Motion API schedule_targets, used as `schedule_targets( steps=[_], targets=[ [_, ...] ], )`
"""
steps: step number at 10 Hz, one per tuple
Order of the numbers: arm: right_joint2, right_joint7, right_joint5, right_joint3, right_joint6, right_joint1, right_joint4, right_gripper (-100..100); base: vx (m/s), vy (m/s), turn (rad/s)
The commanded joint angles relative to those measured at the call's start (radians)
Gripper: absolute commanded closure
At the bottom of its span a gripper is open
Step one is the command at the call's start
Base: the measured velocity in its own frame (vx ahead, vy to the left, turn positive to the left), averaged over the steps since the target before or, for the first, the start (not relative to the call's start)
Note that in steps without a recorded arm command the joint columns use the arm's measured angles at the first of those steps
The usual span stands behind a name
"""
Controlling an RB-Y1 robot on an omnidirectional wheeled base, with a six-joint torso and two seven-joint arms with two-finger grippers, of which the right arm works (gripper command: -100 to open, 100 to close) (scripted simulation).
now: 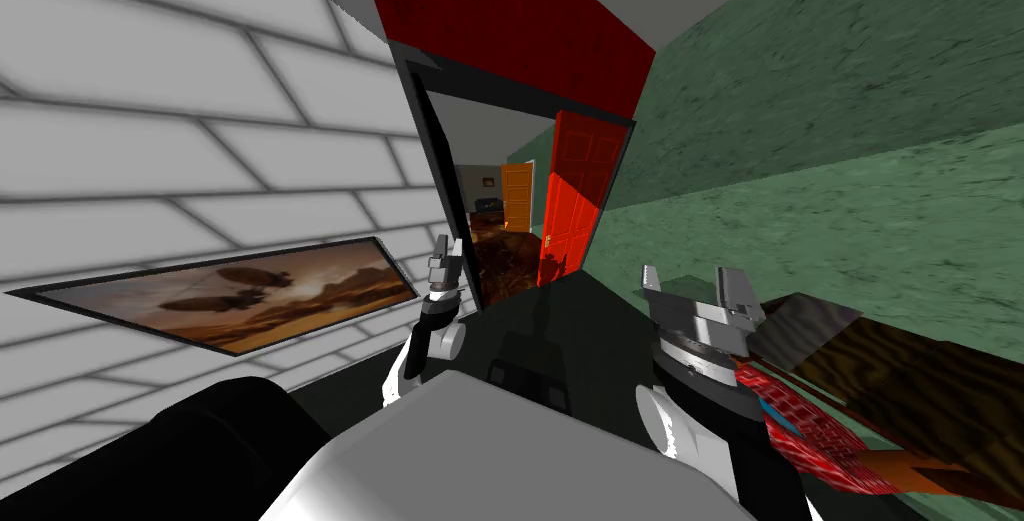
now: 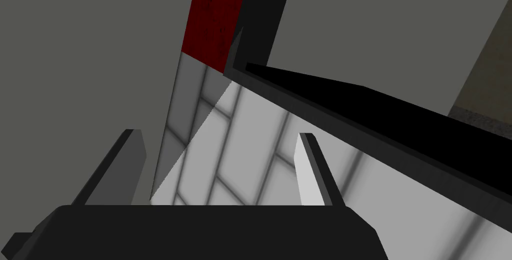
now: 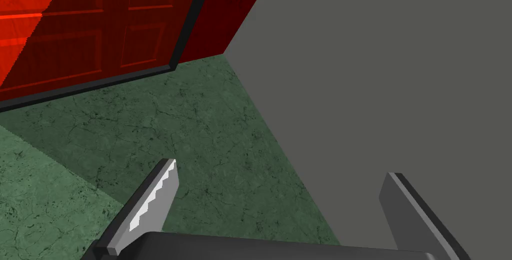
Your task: Push the door open
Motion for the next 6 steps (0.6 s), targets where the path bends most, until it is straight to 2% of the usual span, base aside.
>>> schedule_targets(
  steps=[1, 6],
  targets=[
    [-0.006, 0.000, -0.001, 0.000, -0.004, -0.014, 0.034, -100, -0.027, -0.052, 0.113],
    [-0.024, 0.001, -0.003, 0.000, -0.018, -0.061, 0.150, -100, 0.106, -0.053, 0.087]
  ],
)
